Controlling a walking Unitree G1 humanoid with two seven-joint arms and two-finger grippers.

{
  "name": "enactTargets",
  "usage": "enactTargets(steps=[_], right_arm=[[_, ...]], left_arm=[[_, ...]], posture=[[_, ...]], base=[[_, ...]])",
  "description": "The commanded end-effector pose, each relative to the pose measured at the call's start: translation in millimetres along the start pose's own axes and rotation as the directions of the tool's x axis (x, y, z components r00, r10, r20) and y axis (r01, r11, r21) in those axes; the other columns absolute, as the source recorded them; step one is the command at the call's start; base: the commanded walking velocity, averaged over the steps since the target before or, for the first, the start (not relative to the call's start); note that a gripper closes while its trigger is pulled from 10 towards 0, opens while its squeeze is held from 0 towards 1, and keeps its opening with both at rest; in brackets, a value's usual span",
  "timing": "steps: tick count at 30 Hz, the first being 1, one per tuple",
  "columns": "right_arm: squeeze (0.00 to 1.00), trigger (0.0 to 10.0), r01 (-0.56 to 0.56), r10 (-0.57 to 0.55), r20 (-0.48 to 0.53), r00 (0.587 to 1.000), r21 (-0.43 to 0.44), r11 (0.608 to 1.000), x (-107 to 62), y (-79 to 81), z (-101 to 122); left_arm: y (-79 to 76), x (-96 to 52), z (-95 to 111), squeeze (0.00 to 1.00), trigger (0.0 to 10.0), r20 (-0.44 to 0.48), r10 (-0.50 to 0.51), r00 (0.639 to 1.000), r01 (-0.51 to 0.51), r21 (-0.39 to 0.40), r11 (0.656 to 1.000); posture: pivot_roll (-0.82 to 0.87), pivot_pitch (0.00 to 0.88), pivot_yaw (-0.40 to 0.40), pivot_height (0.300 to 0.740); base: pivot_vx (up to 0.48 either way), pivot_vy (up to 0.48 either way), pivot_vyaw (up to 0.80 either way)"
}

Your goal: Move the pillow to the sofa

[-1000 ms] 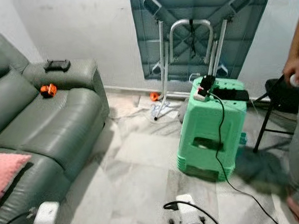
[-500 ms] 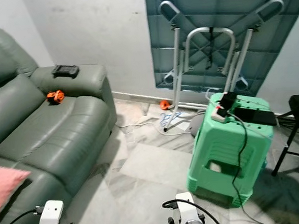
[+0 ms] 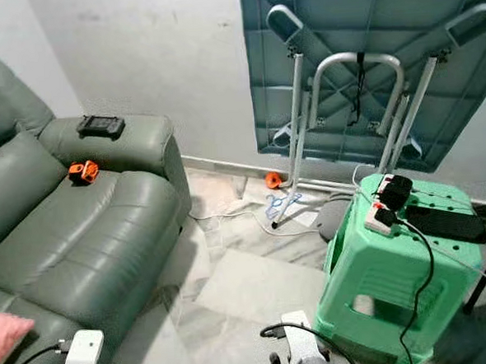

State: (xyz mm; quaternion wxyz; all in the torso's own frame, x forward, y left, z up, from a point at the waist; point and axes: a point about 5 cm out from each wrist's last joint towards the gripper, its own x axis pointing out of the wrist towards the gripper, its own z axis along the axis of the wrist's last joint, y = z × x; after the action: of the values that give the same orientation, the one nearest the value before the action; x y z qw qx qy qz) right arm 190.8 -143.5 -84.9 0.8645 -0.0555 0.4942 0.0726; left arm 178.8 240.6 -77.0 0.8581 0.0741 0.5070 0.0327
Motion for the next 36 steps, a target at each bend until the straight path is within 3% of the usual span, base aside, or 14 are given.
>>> enactTargets(steps=[1,9,20,22,24,25,30,36], right_arm=[[0.0,10.0,0.016,-0.016,-0.013,1.0,-0.003,1.0,-0.6,-6.4,-2],[0.0,10.0,0.011,-0.011,-0.018,1.0,-0.018,1.0,-0.5,-5.8,-2],[0.0,10.0,0.007,-0.007,-0.02,1.0,-0.029,1.0,-0.5,-6.3,-1],[0.0,10.0,0.007,-0.007,-0.019,1.0,-0.023,1.0,-0.4,-6.2,-1],[0.0,10.0,0.008,-0.008,-0.019,1.0,-0.018,1.0,-0.4,-6.2,-1],[0.0,10.0,0.011,-0.011,-0.019,1.0,-0.009,1.0,-0.4,-6.5,0],[0.0,10.0,0.043,-0.042,-0.023,0.999,0.037,0.998,-0.4,-8.3,-1],[0.0,10.0,0.09,-0.097,0.054,0.994,0.129,0.988,-1.2,-11.6,3]], left_arm=[[-7.3,1.0,4,0.0,10.0,0.008,-0.015,1.0,0.015,0.012,1.0],[-21.8,2.6,11,0.0,10.0,0.018,-0.03,0.999,0.03,0.022,0.999],[-24.1,3.3,23,0.0,10.0,0.034,-0.03,0.999,0.029,0.017,0.999],[-17.6,2.9,29,0.0,10.0,0.051,-0.03,0.998,0.029,0.019,0.999],[-9.6,2.2,25,0.0,10.0,0.045,-0.024,0.999,0.023,0.019,1.0],[2.7,0.5,15,0.0,10.0,0.029,-0.017,0.999,0.017,0.017,1.0],[19.8,-2.7,3,0.0,10.0,0.005,0.0,1.0,0.0,0.0,1.0],[22.4,-4.3,1,0.0,10.0,0.094,0.042,0.995,-0.035,-0.083,0.996]], posture=[[-0.13,0.0,0.06,0.74],[-0.13,0.0,0.061,0.74],[-0.13,0.0,0.061,0.74],[-0.14,0.0,0.063,0.74],[-0.14,0.0,0.063,0.74],[-0.14,0.0,0.064,0.74],[-0.16,0.0,0.067,0.74],[-0.17,0.0,0.06,0.74]], base=[[0.45,0.0,0.0],[0.451,0.0,0.0],[0.45,0.0,0.0],[0.216,0.0,0.0],[0.0,0.0,0.0],[0.0,0.0,0.0],[0.0,0.0,0.0],[0.0,0.0,0.0]])
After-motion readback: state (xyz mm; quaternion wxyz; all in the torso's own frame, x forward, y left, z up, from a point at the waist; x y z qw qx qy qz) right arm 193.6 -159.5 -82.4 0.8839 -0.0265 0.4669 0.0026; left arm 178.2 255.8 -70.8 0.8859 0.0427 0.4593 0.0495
